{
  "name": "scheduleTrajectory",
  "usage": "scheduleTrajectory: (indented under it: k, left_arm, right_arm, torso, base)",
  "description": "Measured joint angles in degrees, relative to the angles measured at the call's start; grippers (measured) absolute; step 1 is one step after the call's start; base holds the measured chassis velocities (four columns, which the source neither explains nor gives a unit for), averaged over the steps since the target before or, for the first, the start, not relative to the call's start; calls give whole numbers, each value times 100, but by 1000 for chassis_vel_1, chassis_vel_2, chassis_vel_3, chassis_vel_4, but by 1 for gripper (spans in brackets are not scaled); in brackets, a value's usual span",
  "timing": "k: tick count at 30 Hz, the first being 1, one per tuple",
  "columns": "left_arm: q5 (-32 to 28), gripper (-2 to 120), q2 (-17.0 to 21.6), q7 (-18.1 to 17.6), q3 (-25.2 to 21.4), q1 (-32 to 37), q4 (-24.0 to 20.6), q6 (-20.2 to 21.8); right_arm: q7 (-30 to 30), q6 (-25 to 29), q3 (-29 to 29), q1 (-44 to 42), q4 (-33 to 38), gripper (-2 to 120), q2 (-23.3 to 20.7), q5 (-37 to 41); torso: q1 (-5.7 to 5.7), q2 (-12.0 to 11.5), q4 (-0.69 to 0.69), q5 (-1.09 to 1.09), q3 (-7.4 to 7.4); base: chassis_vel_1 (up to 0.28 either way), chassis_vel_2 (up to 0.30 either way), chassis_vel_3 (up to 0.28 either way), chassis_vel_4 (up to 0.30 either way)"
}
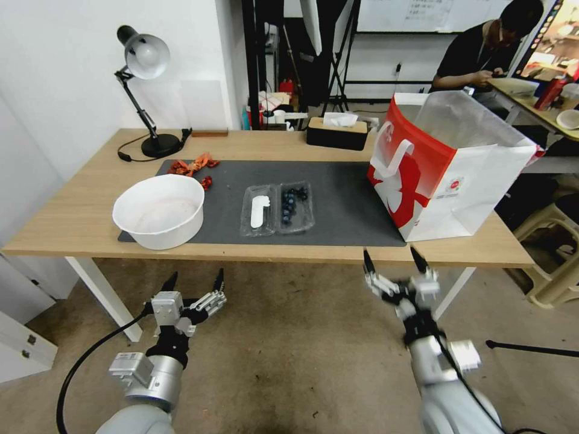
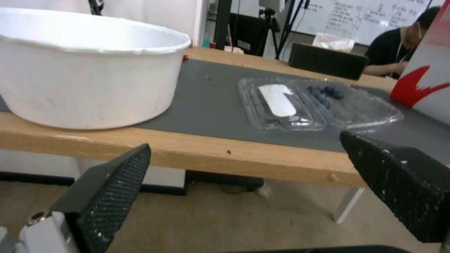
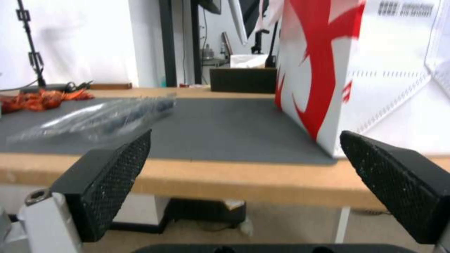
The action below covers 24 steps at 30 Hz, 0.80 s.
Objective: Close the takeout container lid, then place the container into the takeout bag.
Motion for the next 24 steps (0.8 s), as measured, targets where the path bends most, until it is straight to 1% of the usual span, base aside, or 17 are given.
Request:
scheduleTrajectory:
  k: [2, 4, 6, 7, 8, 10, 11, 12, 14, 15, 17, 18, 19, 20, 21, 22, 24]
  left_arm:
    - [-181, 100, -32, -30, 13, 23, -48, 0]
    - [-542, 100, -33, -181, 107, -22, -123, 44]
    - [-542, 100, -33, -181, 107, -22, -123, 44]
    - [-1207, 100, 17, -556, 291, -172, -280, 318]
    - [-1207, 100, 17, -556, 291, -172, -280, 318]
    - [-1947, 100, 119, -1001, 493, -481, -355, 627]
    - [-2344, 100, 180, -1164, 575, -679, -350, 738]
    - [-2344, 100, 180, -1164, 575, -679, -350, 738]
    - [-3132, 100, 298, -1339, 704, -1120, -214, 824]
    - [-3132, 100, 298, -1339, 704, -1120, -214, 824]
    - [-3731, 100, 383, -1378, 776, -1452, -72, 829]
    - [-4233, 100, 431, -1436, 830, -1754, 49, 830]
    - [-4233, 100, 431, -1436, 830, -1754, 49, 830]
    - [-4415, 100, 442, -1458, 846, -1867, 93, 830]
    - [-4851, 100, 455, -1551, 898, -2136, 227, 836]
    - [-5113, 100, 453, -1628, 936, -2336, 346, 839]
    - [-5237, 100, 443, -1669, 962, -2459, 427, 839]
  right_arm:
    - [-28, 64, -69, 13, -109, 100, 5, -15]
    - [-39, 95, -173, 58, -212, 100, 14, -31]
    - [-39, 95, -173, 58, -212, 100, 14, -31]
    - [-66, 109, -275, 125, -292, 100, 26, -70]
    - [-66, 109, -275, 125, -292, 100, 26, -70]
    - [-89, 123, -295, 105, -299, 100, 57, -98]
    - [-99, 128, -296, 85, -299, 100, 70, -104]
    - [-99, 128, -296, 85, -299, 100, 70, -104]
    - [-111, 129, -294, 49, -292, 100, 84, -118]
    - [-111, 129, -294, 49, -292, 100, 84, -118]
    - [-113, 144, -291, 19, -292, 100, 96, -141]
    - [-114, 155, -289, -11, -292, 100, 109, -161]
    - [-114, 155, -289, -11, -292, 100, 109, -161]
    - [-114, 155, -287, -20, -292, 100, 114, -167]
    - [-113, 156, -282, -42, -300, 100, 130, -179]
    - [-111, 166, -273, -49, -317, 100, 147, -191]
    - [-109, 177, -265, -52, -332, 100, 163, -200]
  torso:
    - [0, 0, 2, 1, 0]
    - [0, 0, 2, 1, 0]
    - [0, 0, 2, 1, 0]
    - [1, -1, 4, 2, 1]
    - [1, -1, 4, 2, 1]
    - [2, -1, 1, -1, 1]
    - [1, -1, -1, -1, 1]
    - [1, -1, -1, -1, 1]
    - [1, -1, 0, -1, 2]
    - [1, -1, 0, -1, 2]
    - [1, -1, 0, 0, 2]
    - [2, -1, 0, -1, 2]
    - [2, -1, 0, -1, 2]
    - [2, -1, 0, 0, 1]
    - [1, -1, 0, 0, 2]
    - [2, -1, 0, -1, 2]
    - [2, -1, 0, 1, 2]
  base:
    - [0, 0, 0, 0]
    - [0, 0, 0, 0]
    - [0, 0, 0, 0]
    - [0, 0, 0, 0]
    - [0, 0, 0, 0]
    - [0, 0, 0, 0]
    - [0, 0, 0, 0]
    - [0, 0, 0, 0]
    - [0, 0, 0, 0]
    - [0, 0, 0, 0]
    - [0, 0, 0, 0]
    - [0, 0, 0, 0]
    - [0, 0, 0, 0]
    - [0, 0, 0, 0]
    - [0, 0, 0, 0]
    - [0, 0, 0, 0]
    - [0, 0, 0, 0]
